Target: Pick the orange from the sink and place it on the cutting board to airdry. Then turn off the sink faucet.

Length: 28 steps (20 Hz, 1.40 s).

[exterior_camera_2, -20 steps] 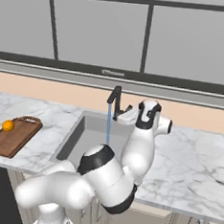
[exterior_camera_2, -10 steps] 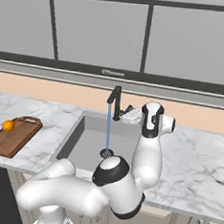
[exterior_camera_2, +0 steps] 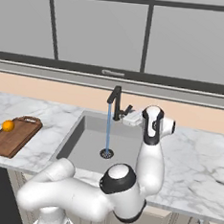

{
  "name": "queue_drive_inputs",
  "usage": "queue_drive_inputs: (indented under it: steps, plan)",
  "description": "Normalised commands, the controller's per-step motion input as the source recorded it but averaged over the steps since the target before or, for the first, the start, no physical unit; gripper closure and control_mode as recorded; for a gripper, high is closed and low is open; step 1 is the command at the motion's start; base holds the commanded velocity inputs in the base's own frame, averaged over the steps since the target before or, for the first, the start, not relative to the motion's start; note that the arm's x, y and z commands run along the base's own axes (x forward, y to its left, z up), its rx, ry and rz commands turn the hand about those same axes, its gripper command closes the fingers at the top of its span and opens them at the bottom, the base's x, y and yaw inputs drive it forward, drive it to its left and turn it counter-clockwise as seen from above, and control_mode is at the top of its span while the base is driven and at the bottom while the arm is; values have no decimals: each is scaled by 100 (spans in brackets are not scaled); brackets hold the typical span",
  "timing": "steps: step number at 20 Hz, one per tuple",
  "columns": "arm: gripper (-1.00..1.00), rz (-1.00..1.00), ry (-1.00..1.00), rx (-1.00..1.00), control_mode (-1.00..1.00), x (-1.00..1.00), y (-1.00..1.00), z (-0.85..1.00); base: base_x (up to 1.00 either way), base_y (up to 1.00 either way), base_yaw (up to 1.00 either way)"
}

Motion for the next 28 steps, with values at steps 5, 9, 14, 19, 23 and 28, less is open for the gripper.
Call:
queue_drive_inputs:
  steps: [5, 9, 14, 19, 23, 28]
  plan:
    - [-100, 0, 0, 0, -100, 15, 0, -10, 0, 0, 0]
    - [-100, 0, 0, 0, -100, 23, 0, -14, 0, 0, 0]
    - [-100, -1, 7, 0, -100, 31, 2, -15, 0, 0, 0]
    - [-100, 0, 14, 0, -100, 50, -2, -8, 0, 0, 0]
    - [-100, 0, 13, 0, -100, 59, -21, -7, 0, 0, 0]
    - [-100, 0, 12, 0, -100, 50, -22, -15, 0, 0, 0]
